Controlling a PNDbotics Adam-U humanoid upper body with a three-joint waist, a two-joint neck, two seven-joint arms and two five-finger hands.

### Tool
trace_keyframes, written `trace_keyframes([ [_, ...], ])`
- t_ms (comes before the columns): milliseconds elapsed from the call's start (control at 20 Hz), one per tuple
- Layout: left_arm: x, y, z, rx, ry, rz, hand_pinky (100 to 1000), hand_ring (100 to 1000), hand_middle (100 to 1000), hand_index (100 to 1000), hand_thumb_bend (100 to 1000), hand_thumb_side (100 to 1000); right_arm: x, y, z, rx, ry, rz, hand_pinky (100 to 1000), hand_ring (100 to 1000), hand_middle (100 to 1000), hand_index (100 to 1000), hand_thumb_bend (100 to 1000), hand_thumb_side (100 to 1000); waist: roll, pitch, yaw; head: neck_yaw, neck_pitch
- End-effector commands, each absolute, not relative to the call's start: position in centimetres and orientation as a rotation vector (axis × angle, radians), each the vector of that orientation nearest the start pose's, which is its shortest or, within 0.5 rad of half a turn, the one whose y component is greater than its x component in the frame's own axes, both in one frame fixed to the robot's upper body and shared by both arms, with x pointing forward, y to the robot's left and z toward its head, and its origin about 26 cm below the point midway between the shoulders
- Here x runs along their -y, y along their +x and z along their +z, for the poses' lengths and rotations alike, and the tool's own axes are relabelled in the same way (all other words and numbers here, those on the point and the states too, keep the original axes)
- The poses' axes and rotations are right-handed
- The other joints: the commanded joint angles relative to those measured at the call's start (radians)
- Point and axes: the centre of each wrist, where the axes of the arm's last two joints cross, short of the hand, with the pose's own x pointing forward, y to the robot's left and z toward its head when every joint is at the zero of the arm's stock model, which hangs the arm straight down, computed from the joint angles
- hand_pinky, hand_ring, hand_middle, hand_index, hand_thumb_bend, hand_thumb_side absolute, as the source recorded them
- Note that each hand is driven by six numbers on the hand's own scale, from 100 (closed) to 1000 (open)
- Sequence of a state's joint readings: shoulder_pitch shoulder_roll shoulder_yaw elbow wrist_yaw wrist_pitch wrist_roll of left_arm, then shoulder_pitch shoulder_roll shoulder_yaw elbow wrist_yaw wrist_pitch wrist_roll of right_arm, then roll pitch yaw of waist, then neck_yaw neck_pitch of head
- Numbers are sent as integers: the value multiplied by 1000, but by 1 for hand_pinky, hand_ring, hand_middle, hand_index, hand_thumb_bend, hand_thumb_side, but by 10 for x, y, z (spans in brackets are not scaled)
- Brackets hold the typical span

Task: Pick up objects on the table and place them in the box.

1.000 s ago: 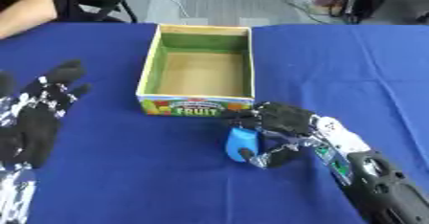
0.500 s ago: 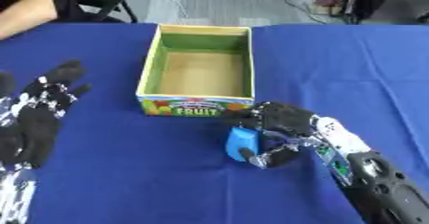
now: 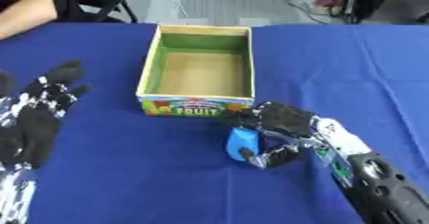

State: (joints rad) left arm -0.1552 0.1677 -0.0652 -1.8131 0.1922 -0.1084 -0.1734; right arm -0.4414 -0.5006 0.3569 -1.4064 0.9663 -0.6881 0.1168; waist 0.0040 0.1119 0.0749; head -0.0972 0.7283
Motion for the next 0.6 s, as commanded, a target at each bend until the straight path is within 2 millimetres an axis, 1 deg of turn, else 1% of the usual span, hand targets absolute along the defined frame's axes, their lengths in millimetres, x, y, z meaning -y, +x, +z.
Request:
trace_keyframes([
  [50, -236, 304, 107, 2063, -289, -291, 908, 974, 926, 783, 820, 1000, 270, 368, 102, -2304, 745, -2454, 429, 393, 685, 826, 100, 147, -2, -11, -3, -5, -14],
  [400, -237, 304, 106, 2061, -287, -293, 908, 974, 926, 783, 819, 1000, 275, 365, 128, -2327, 813, -2392, 426, 394, 691, 824, 100, 137, -2, -11, -5, -4, -16],
  [450, -237, 304, 106, 2061, -286, -293, 908, 975, 926, 783, 819, 1000, 275, 366, 131, -2327, 822, -2385, 425, 375, 692, 824, 100, 146, -2, -11, -6, -4, -16],
  [500, -237, 304, 106, 2061, -286, -293, 908, 975, 926, 783, 819, 1000, 275, 366, 134, -2328, 830, -2379, 426, 385, 692, 824, 100, 137, -2, -11, -6, -4, -16],
  [550, -237, 304, 106, 2061, -286, -293, 908, 975, 925, 783, 818, 1000, 276, 367, 137, -2328, 840, -2370, 424, 365, 695, 824, 100, 137, -2, -11, -6, -3, -16],
  [600, -237, 304, 106, 2061, -286, -293, 907, 975, 925, 783, 818, 1000, 276, 368, 140, -2329, 850, -2360, 423, 365, 695, 824, 100, 138, -2, -11, -6, -3, -17],
])
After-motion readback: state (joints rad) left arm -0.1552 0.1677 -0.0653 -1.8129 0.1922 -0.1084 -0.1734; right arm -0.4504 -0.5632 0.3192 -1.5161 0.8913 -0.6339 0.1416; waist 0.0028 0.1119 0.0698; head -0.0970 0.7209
